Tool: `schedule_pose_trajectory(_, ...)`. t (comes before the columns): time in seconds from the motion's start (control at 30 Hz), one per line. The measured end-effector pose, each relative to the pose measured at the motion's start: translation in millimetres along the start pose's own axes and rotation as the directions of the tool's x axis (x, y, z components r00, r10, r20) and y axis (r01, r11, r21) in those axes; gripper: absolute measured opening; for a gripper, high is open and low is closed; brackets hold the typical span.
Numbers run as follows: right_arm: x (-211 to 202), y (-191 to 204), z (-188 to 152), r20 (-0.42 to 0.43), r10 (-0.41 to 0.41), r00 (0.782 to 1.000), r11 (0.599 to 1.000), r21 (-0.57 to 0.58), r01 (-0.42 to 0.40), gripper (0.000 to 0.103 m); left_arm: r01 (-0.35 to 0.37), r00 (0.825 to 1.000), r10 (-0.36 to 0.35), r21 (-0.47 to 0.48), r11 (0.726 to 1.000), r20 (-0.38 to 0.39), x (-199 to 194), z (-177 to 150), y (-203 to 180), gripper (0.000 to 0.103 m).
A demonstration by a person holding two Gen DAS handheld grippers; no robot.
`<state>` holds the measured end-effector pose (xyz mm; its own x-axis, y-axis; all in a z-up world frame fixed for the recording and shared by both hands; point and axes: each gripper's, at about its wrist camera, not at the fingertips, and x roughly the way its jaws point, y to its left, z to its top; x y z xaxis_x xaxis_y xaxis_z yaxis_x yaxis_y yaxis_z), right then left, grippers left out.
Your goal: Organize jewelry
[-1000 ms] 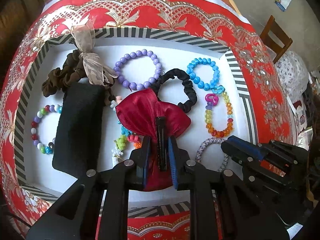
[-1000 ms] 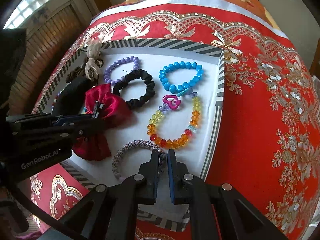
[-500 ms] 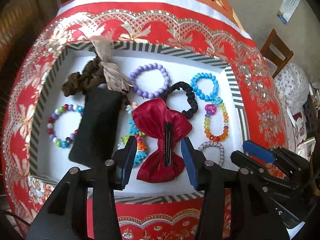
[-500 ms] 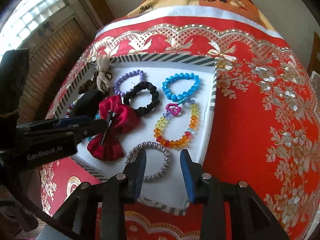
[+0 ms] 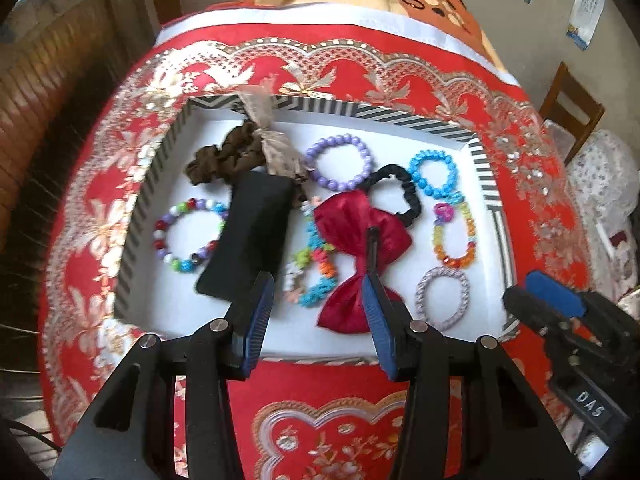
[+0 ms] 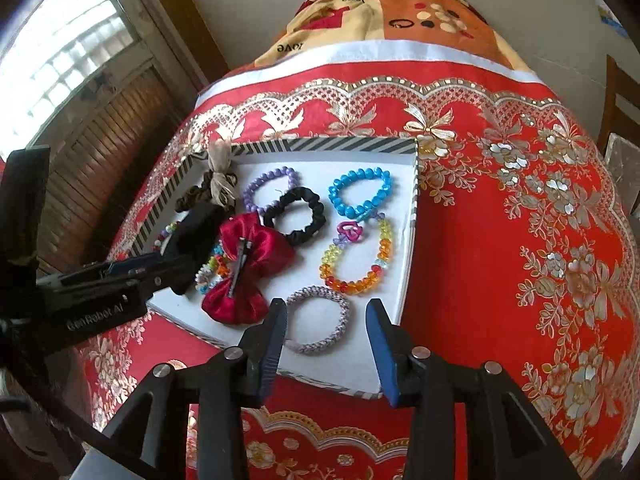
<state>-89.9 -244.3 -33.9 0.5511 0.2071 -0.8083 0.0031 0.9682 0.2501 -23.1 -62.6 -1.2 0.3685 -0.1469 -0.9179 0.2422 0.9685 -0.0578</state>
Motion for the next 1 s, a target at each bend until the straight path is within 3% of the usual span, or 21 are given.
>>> schedule_pose_trajectory(0.3,-10.3,21.0,-2.3,0.046,-0.015,0.999,1.000,0.000,0.015,0.041,-0.065,0.996,0.065,-0.010,0.998,0.059,-25.3,-16.1,5.7,0.045)
schedule_pose_trajectory(0.7,-37.3,44.5,-6.1,0.129,-0.047,0.990,0.999,-0.012,0.049,0.042,-0.086,0.981,0.096,-0.064,0.994,0.170,-70.8,-33.3,20.3,0.045)
schedule_pose_trajectory(1.0,-50.7,58.5,-10.9,0.158,-0.049,0.986,0.998,-0.023,0.053,0.043,-0.097,0.972,0.113,-0.089,0.991,0.205,-90.4,-46.1,29.0,0.045)
